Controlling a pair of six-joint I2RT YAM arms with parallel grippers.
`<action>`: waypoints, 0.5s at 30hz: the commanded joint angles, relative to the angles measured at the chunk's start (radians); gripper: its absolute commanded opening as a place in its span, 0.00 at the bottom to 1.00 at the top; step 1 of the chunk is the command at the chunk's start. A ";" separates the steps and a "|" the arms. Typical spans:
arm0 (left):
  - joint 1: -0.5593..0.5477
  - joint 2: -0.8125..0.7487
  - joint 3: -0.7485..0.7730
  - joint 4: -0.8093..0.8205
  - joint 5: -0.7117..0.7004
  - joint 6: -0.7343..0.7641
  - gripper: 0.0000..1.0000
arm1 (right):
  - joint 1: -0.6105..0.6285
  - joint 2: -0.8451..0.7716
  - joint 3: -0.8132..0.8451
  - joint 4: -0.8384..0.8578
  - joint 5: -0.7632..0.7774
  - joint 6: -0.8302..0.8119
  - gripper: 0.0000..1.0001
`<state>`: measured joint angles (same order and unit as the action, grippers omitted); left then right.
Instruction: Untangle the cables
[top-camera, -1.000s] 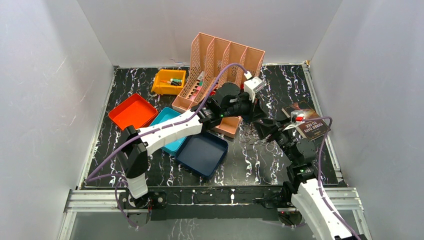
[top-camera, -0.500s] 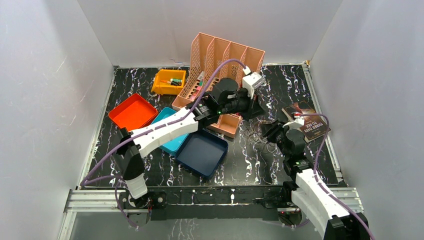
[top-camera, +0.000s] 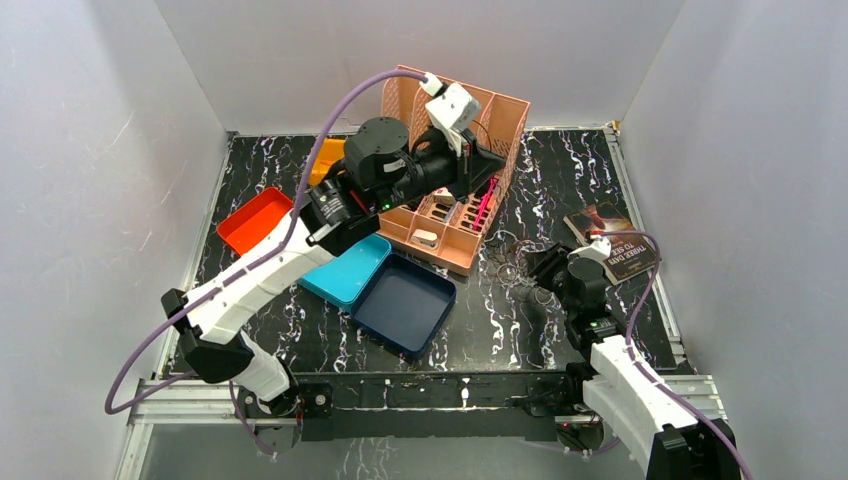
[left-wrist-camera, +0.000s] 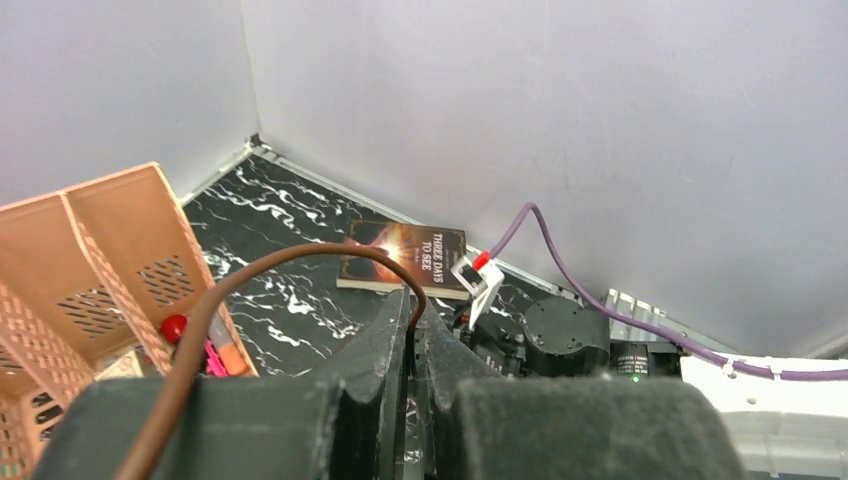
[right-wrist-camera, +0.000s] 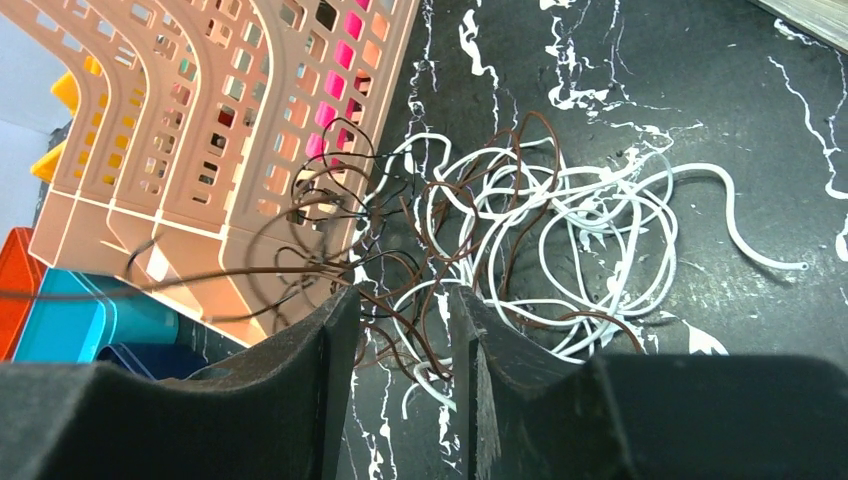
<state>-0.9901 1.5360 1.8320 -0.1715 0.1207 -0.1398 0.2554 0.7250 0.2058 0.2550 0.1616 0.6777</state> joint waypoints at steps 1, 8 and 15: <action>0.004 -0.034 0.078 -0.081 -0.069 0.078 0.00 | -0.004 0.001 -0.002 0.007 0.036 0.007 0.48; 0.004 -0.033 0.206 -0.145 -0.144 0.172 0.00 | -0.005 0.009 -0.012 0.001 0.036 0.010 0.52; 0.004 -0.022 0.220 -0.143 -0.124 0.169 0.00 | -0.004 -0.058 0.004 0.014 -0.035 -0.053 0.60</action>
<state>-0.9901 1.5276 2.0274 -0.3000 -0.0036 0.0132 0.2554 0.7261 0.1982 0.2302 0.1646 0.6727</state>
